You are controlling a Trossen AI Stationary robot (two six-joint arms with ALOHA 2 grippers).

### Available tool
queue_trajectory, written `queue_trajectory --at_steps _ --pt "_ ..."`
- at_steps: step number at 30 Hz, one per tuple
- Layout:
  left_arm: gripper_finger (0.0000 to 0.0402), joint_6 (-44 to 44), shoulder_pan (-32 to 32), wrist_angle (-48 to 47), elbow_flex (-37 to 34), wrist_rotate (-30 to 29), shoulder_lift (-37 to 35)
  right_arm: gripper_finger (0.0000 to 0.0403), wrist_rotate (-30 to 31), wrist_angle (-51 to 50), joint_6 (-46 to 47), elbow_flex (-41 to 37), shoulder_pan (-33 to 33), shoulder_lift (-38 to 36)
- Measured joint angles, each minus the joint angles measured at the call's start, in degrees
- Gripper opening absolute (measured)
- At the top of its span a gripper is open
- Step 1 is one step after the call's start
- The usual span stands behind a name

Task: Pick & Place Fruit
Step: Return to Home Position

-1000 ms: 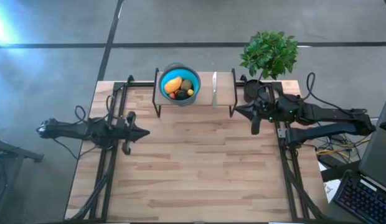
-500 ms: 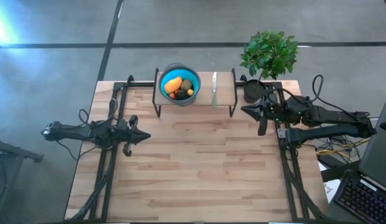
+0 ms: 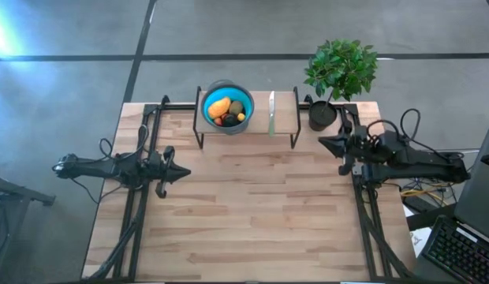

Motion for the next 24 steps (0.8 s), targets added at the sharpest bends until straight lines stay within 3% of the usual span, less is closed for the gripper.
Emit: queue_trajectory --at_steps 18,24 --pt "0.0014 0.3 -0.04 -0.03 -0.08 -0.07 0.0 0.0008 0.0 1.35 -0.62 -13.32 0.0 -19.08" --pt "0.0012 0.28 -0.04 -0.05 -0.1 -0.07 0.09 0.0008 -0.06 1.13 -0.49 -15.95 -0.02 -19.33"
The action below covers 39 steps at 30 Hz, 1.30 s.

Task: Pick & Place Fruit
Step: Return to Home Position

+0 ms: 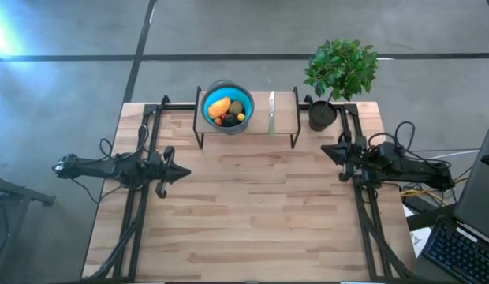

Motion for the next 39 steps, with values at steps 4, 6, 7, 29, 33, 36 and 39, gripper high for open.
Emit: queue_trajectory --at_steps 4,6,7,29,33,36,39 --pt "0.0014 0.06 0.0 -0.01 0.0 0.01 0.07 0.0008 -0.25 0.77 0.81 -2.37 0.0 -0.52" --pt "0.0016 0.07 0.0 -0.02 0.0 -0.02 0.07 0.0008 -0.36 2.1 1.78 -4.04 0.0 -0.6" --pt "0.0016 0.07 0.0 0.0 0.0 0.0 0.04 0.0008 -0.4 2.6 2.22 -4.83 0.02 -0.59" --pt "0.0015 0.15 0.0 -0.04 -0.04 -0.04 0.07 0.0008 0.37 2.08 5.94 -9.11 0.02 0.26" --pt "0.0014 0.15 0.0 -0.04 -0.04 -0.02 0.07 0.0008 0.37 2.08 6.11 -9.11 0.01 0.25" --pt "0.0017 0.15 0.0 -0.04 -0.04 -0.02 0.07 0.0008 0.37 2.08 6.11 -9.11 0.0 0.28" --pt "0.0018 0.15 0.0 -0.04 -0.04 -0.02 0.07 0.0008 0.39 2.08 6.09 -9.09 0.0 0.28"
